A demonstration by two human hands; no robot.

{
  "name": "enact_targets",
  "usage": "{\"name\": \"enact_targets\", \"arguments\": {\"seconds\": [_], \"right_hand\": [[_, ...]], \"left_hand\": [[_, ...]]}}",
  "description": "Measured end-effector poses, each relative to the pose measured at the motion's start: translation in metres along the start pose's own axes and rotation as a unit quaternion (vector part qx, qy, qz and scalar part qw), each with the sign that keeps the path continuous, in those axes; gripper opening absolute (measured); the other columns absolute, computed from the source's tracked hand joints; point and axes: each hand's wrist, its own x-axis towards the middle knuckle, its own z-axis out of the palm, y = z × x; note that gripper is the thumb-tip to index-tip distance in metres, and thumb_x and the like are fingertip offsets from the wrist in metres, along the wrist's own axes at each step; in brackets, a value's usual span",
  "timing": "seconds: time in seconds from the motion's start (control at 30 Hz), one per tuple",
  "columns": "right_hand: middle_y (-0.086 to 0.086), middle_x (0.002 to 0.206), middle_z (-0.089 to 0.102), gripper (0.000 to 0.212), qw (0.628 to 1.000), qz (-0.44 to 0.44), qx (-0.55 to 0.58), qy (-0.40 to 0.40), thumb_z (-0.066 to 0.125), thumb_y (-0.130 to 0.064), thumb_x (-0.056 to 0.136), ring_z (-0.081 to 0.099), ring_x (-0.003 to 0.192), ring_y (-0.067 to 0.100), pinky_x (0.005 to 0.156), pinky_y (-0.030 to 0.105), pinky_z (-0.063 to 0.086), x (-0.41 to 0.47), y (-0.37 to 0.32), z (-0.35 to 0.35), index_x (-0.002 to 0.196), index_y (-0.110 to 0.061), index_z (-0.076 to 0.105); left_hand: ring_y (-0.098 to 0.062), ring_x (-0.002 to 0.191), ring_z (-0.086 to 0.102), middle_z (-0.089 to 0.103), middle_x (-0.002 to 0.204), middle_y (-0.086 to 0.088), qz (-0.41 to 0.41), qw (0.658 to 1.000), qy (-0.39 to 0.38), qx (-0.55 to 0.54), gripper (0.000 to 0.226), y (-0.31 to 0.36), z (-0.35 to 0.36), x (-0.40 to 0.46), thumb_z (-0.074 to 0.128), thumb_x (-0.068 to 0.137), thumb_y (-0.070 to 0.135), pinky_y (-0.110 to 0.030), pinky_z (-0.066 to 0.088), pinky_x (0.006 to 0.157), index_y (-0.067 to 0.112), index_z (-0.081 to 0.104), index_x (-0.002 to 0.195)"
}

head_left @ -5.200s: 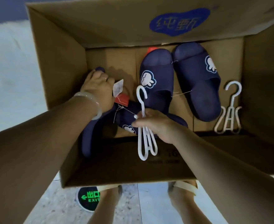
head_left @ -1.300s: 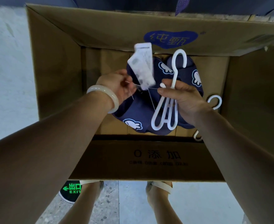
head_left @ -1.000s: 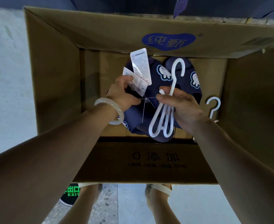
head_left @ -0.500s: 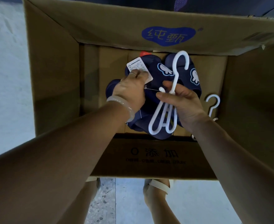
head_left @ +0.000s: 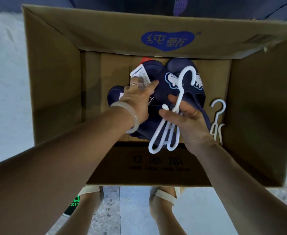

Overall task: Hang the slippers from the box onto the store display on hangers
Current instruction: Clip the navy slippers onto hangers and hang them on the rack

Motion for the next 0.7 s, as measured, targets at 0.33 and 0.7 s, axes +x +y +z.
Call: {"name": "enact_targets", "arguments": {"seconds": [0.33,0.7], "right_hand": [[-0.001,0.101,0.067,0.039,0.997,-0.011,0.036,0.061,0.076,-0.007,0.070,0.063,0.108,0.018,0.101,0.040,0.047,0.004,-0.001,-0.005,0.101,-0.029,0.065],[-0.002,0.108,0.064,0.046,0.995,-0.025,-0.062,0.070,0.077,-0.011,0.070,0.063,0.098,0.013,0.086,0.026,0.052,0.006,0.000,-0.016,0.112,-0.022,0.062]], "left_hand": [[-0.034,0.089,0.060,0.061,0.095,-0.011,0.035,0.976,0.205,0.066,0.042,0.022,0.001,-0.009,0.042,0.086,-0.001,-0.035,0.033,0.065,0.013,0.042,0.126],[-0.014,0.077,0.054,0.058,0.073,0.002,-0.092,0.904,0.076,-0.410,0.014,-0.006,-0.013,0.007,0.058,0.085,0.011,-0.012,0.039,0.062,0.019,0.061,0.074]]}}
